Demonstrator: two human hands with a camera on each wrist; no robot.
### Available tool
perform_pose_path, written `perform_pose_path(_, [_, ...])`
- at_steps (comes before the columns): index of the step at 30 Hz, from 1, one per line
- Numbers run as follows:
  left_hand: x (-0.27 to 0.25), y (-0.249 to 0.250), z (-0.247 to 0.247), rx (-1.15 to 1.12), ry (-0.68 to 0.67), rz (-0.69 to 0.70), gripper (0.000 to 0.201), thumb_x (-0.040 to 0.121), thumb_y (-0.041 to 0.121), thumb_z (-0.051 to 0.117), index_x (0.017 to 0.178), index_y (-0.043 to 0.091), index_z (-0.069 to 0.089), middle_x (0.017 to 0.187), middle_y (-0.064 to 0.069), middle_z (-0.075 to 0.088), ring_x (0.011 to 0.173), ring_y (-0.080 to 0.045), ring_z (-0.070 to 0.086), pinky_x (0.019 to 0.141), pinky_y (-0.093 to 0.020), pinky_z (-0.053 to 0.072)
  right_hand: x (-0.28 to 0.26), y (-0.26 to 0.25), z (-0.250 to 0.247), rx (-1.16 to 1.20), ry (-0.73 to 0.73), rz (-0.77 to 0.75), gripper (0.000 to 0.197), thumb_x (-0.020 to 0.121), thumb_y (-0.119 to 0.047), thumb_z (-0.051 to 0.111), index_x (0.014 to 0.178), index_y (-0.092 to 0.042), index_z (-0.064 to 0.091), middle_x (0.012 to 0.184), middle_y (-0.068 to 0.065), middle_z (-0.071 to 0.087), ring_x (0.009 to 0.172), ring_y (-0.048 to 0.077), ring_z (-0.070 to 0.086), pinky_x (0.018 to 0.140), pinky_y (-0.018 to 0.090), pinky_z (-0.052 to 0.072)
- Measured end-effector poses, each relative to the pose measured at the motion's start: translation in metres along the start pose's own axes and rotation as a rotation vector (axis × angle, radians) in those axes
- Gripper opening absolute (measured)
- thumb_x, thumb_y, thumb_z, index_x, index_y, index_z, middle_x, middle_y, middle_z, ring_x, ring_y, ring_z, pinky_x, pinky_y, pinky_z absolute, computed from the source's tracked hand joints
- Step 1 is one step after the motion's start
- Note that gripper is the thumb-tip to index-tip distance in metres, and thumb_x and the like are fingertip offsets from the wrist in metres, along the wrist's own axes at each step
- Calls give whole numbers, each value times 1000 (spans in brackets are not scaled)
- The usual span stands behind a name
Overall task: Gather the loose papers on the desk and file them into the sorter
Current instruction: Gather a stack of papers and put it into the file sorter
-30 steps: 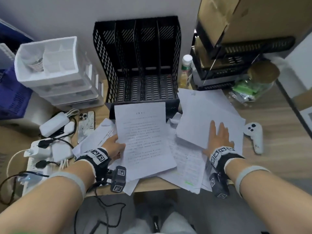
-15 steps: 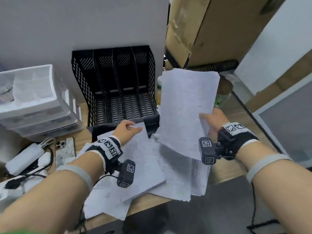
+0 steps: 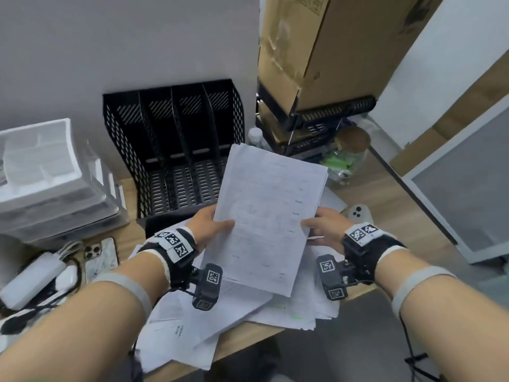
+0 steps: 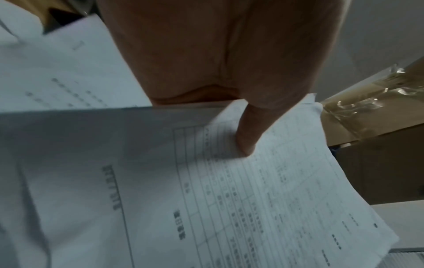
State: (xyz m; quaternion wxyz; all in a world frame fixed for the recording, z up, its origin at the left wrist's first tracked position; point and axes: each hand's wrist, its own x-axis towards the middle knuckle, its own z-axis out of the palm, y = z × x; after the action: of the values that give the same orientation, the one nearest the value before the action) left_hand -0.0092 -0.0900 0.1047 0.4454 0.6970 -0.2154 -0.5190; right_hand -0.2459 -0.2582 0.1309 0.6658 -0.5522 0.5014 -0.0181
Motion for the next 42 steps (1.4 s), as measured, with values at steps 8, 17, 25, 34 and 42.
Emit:
perform_pose_path(8, [1,-64,-64,102,245,-99,41,82,16,74,121,24,62,121,-13,71,110,-37,67,99,-58,51,55,-5,31,-1220,6,-271,75,78,-19,48,144,-46,26,120,9,32,111,32,44,91,44,50])
perform_pose_path(17, [-21,-93,-89,68,310,-189,38,82,17,72,116,29,61,119,-7,73,109,-34,69,100,-57,51,96,-25,61,-1610,67,-353,48,87,-29,57,130,-31,38,109,6,39,98,32,54,74,39,47])
perform_pose_path(25, [-9,-54,-60,-101,289,-76,32,95,1,61,122,17,61,121,-12,70,112,-36,66,102,-56,50,46,-81,-2,-1118,323,-643,18,84,-5,51,95,-20,50,92,5,61,78,34,56,65,32,39])
perform_pose_path(34, [17,-27,-29,-202,241,-48,40,97,-1,57,136,7,56,128,-19,67,114,-42,64,101,-58,49,-23,-66,-115,-350,609,-559,44,85,11,46,120,-14,57,122,0,59,111,16,58,90,19,49])
perform_pose_path(42, [3,-32,-22,-182,242,-52,43,97,-3,54,138,9,54,128,-15,66,117,-40,62,99,-52,50,-36,-5,-116,-332,606,-374,51,86,9,44,113,-27,67,121,4,63,84,14,63,76,35,57])
